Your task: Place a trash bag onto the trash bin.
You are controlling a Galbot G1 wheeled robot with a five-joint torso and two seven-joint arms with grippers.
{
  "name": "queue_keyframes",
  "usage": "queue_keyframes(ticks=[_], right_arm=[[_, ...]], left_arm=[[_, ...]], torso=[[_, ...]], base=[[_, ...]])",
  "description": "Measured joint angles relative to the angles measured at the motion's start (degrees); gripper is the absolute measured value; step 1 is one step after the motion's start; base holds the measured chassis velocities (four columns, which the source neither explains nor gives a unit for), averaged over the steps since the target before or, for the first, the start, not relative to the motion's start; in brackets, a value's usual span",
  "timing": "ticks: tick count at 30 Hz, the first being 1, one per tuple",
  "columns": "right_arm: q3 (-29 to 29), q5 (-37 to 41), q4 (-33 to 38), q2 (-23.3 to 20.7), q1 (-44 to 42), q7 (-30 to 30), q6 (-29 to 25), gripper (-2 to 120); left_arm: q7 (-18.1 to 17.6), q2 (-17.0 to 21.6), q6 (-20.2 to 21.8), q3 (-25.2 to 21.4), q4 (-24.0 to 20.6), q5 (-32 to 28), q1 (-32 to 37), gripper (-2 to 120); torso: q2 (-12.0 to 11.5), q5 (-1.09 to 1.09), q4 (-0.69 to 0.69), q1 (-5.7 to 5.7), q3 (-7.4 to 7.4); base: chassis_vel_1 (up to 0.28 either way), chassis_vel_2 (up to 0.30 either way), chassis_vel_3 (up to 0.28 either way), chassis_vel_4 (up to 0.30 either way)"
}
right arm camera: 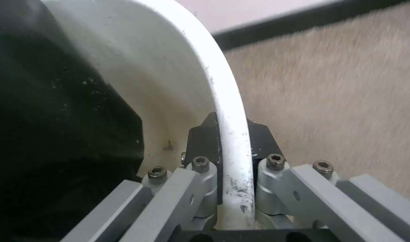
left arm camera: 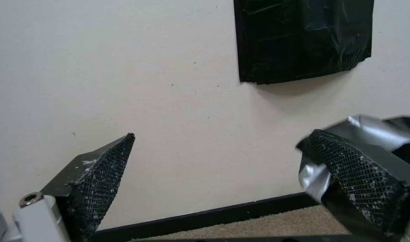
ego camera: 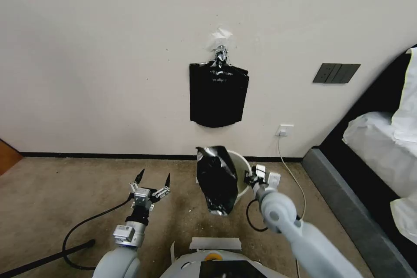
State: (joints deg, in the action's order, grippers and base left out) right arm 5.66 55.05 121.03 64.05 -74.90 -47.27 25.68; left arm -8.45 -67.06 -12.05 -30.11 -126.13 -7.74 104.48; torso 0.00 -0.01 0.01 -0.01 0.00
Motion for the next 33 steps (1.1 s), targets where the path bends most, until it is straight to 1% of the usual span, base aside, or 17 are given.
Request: queue_keyframes(ticks=[4,9,16,17,18,21,22,24,25,26,27,30,31,33], right_arm=[[-0.7,-1.8,-1.7,1.5,-0.8,1.8,-1.7,4],[-1.1,-2.3,-3.4,3.1,-0.5,2.2,-2.8,4],[-1.4,-2.8,-3.9,3.7,-0.8,2.6,-2.8,5],[-1.5,-3.0,-3.9,3.7,-0.8,2.8,-2.8,10],[-1.5,-3.0,-3.9,3.7,-0.8,2.8,-2.8,10],[-1.5,-5.0,-3.1,2.4,-0.8,4.1,-2.7,28],[-1.5,-5.0,-3.1,2.4,-0.8,4.1,-2.7,28],[-1.5,-6.6,-1.9,1.1,-0.8,5.0,-2.6,37],[-1.5,-6.6,-1.9,1.1,-0.8,5.0,-2.6,37],[-1.4,-7.8,-0.9,0.1,-1.0,5.6,-2.5,44],[-1.4,-7.8,-0.9,0.1,-1.0,5.6,-2.5,44],[-1.2,-14.4,2.4,-3.2,-1.8,8.8,-1.9,58],[-1.2,-14.4,2.4,-3.2,-1.8,8.8,-1.9,58],[-1.2,-21.0,4.2,-5.9,-2.4,12.7,-1.7,68]], left_arm=[[0.0,-0.2,0.0,0.1,0.0,0.0,0.1,100],[0.0,-0.6,0.0,0.4,0.1,0.0,0.1,100],[0.0,-0.8,-0.1,0.6,0.1,0.2,0.3,100],[0.0,-0.9,-0.1,0.6,0.1,0.2,0.3,100],[0.0,-0.9,-0.1,0.6,0.1,0.2,0.3,100],[0.1,-0.9,-0.1,0.8,0.0,0.2,0.4,100],[0.1,-0.9,-0.1,0.8,0.0,0.2,0.4,100],[0.1,-1.0,-0.2,0.9,0.0,0.2,0.4,100],[0.1,-1.0,-0.2,0.9,0.0,0.2,0.4,100],[0.1,-1.0,-0.2,1.1,0.0,0.3,0.4,100],[0.1,-1.0,-0.2,1.1,0.0,0.3,0.4,100],[0.1,-1.1,-0.2,1.4,0.0,0.3,0.3,100],[0.1,-1.1,-0.2,1.4,0.0,0.3,0.3,100],[0.1,-1.1,-0.2,1.6,0.0,0.4,0.2,100]], torso=[[0.0,0.01,-0.01,0.0,0.0],[0.0,0.0,0.0,0.0,0.0],[0.0,0.01,0.0,0.0,0.0],[0.0,0.01,-0.01,0.0,0.0],[0.0,0.01,-0.01,0.0,0.0],[0.0,0.01,-0.01,0.0,0.0],[0.0,0.01,-0.01,0.0,0.0],[0.0,0.02,0.0,0.0,0.0],[0.0,0.02,0.0,0.0,0.0],[0.0,0.02,0.0,0.0,0.01],[0.0,0.02,0.0,0.0,0.01],[0.0,0.02,-0.01,0.0,0.01],[0.0,0.02,-0.01,0.0,0.01],[0.0,0.0,-0.01,0.0,0.01]], base=[[0.0,0.0,0.0,0.0],[0.0,0.0,0.0,0.0],[0.0,0.0,0.0,0.0],[0.0,0.0,0.0,0.0],[0.0,0.0,0.0,0.0],[0.0,0.0,0.0,0.0],[0.0,0.0,0.0,0.0],[0.0,0.0,0.0,0.0],[0.0,0.0,0.0,0.0],[0.0,0.0,0.0,0.0],[0.0,0.0,0.0,0.0],[0.0,0.0,0.0,0.0],[0.0,0.0,0.0,0.0],[0.0,0.0,0.0,0.0]])
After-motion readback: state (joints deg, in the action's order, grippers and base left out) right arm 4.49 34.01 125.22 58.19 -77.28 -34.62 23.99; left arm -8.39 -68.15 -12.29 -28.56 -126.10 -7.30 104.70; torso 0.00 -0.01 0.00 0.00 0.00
